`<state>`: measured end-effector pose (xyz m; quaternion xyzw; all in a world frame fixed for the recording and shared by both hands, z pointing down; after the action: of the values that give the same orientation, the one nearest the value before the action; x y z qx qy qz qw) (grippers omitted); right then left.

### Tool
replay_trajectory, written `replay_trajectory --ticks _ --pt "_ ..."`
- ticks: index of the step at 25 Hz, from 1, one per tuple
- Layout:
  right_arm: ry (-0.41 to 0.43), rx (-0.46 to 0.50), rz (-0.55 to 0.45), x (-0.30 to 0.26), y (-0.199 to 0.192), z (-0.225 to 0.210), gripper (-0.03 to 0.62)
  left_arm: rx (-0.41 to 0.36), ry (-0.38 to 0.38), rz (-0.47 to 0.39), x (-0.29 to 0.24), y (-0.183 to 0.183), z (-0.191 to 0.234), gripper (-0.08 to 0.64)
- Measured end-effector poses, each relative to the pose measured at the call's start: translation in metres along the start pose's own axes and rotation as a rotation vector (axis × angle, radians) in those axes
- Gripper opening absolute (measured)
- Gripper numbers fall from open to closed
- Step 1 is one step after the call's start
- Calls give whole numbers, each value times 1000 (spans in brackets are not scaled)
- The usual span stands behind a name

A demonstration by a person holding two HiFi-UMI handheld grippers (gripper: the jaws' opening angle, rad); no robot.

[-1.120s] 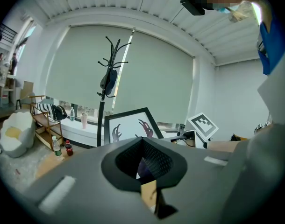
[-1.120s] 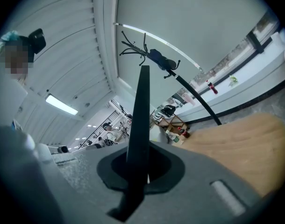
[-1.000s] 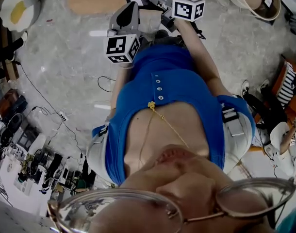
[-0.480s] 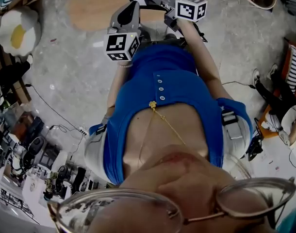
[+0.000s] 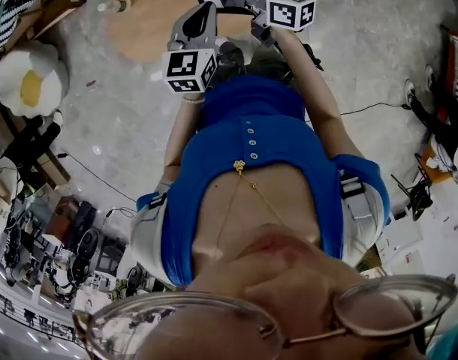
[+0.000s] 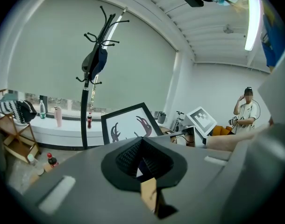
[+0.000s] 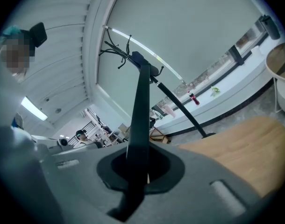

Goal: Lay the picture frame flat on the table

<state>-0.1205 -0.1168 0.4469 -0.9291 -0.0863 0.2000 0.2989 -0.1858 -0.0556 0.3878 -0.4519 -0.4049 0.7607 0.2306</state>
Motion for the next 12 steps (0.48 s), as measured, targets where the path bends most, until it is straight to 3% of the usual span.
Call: replay_trajectory --ticks 5,12 --pt "-23 -8 22 -12 -5 -12 6 15 -19 25 -13 -8 10 -1" --pt "-17 -38 93 2 -12 -42 5 101 26 41 -35 -17 -2 -2"
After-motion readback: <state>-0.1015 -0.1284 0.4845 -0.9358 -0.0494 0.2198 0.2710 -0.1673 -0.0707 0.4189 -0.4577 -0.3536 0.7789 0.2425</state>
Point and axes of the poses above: the fingertips, and each gripper's own axes: x backward along the fingers, z to its left, y out of its top, the point moved 3 cm from there along x, backward along the fingers, and after that the axes turned 8 degrees about z, right-handed, at the moved point
